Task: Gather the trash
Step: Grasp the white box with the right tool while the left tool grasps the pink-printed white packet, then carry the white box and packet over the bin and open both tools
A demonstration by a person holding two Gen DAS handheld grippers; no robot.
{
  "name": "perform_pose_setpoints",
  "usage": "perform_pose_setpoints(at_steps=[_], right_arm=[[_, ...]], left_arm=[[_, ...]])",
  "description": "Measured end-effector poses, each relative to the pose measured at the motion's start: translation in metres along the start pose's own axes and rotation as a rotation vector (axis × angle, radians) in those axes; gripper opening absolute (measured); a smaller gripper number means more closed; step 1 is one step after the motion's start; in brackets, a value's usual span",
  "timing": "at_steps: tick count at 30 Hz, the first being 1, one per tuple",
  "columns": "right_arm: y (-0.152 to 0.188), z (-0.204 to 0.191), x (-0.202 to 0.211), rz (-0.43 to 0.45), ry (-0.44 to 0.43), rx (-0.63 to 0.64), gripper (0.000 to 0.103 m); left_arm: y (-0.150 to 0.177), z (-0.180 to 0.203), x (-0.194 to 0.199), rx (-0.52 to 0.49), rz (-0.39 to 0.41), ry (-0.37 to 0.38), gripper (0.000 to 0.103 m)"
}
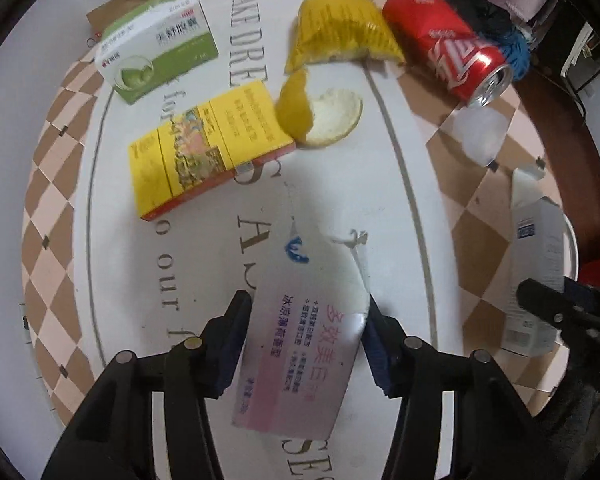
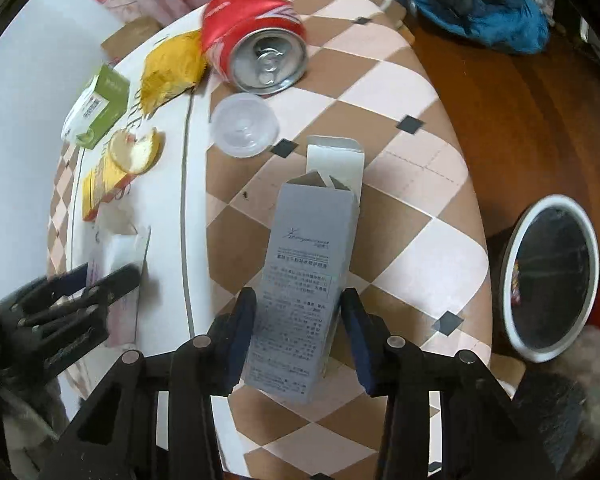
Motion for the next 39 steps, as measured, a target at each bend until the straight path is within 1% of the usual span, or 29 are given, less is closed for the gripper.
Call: perform_pose_setpoints(at_steps=[2,4,6,9,12,14,15,16,19,22,26,30,31,32,35,39], right_arm=[[-0.001,0.002,-0.003,-0.003,0.006,-0.019,0.046],[-0.001,0.002,-0.006,0.002,0.019,-0.024,0.047],[-0.001,-0.002,-0.006,0.007,0.054,-0.002,0.047],[0.001,-0.005,-0.006,0.023,0.076,0.003,0.044],[0.004,-0.004,-0.004,0.037,0.058,0.014,0.041],[0.006,-0.005,0.002,0.056,0.053,0.017,0.041],[0.008,-0.006,0.008,0.071,0.045,0.019,0.041],[0.01,-0.006,0.016,0.095,0.038,0.018,0.041],[0.011,-0.008,0.034,0.147,0.028,0.032,0.041],[0.014,-0.005,0.06,0.198,0.039,0.049,0.041],[0.02,0.008,0.105,0.286,0.06,0.079,0.041],[0.024,0.026,0.15,0.362,0.107,0.094,0.041],[0.026,0.033,0.16,0.378,0.118,0.093,0.04],[0.028,0.042,0.174,0.399,0.127,0.088,0.04],[0.033,0.069,0.204,0.442,0.159,0.06,0.04],[0.043,0.113,0.235,0.478,0.204,0.001,0.04]], left_arm=[[0.003,0.002,-0.003,-0.006,0.011,-0.01,0.05],[0.008,0.002,-0.003,0.004,0.02,-0.009,0.047],[0.012,0.002,-0.003,0.003,0.039,-0.033,0.046],[0.014,0.0,0.005,0.01,0.077,-0.056,0.046],[0.017,-0.006,0.028,0.036,0.13,-0.062,0.046],[0.028,0.002,0.047,0.052,0.167,-0.066,0.046],[0.03,0.004,0.056,0.056,0.191,-0.065,0.046],[0.02,0.006,0.07,0.057,0.208,-0.063,0.046],[0.024,0.014,0.095,0.065,0.259,-0.057,0.046],[0.024,0.024,0.119,0.065,0.296,-0.038,0.046],[0.019,0.052,0.148,0.031,0.345,0.015,0.046],[0.013,0.091,0.166,-0.017,0.376,0.082,0.046],[0.012,0.107,0.171,-0.036,0.384,0.107,0.046],[0.011,0.115,0.174,-0.045,0.388,0.121,0.046],[0.006,0.156,0.183,-0.094,0.398,0.182,0.046],[0.002,0.208,0.184,-0.164,0.395,0.237,0.046]])
Point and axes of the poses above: each gripper's, at about its wrist camera, not at the fingertips, and x roughly against the way its jaws point, z to its right, y to its underside, the point moved 3 cm from there along -x, roughly the way its jaws point, and after that the axes turned 8 degrees about x, right-handed, at the moved point
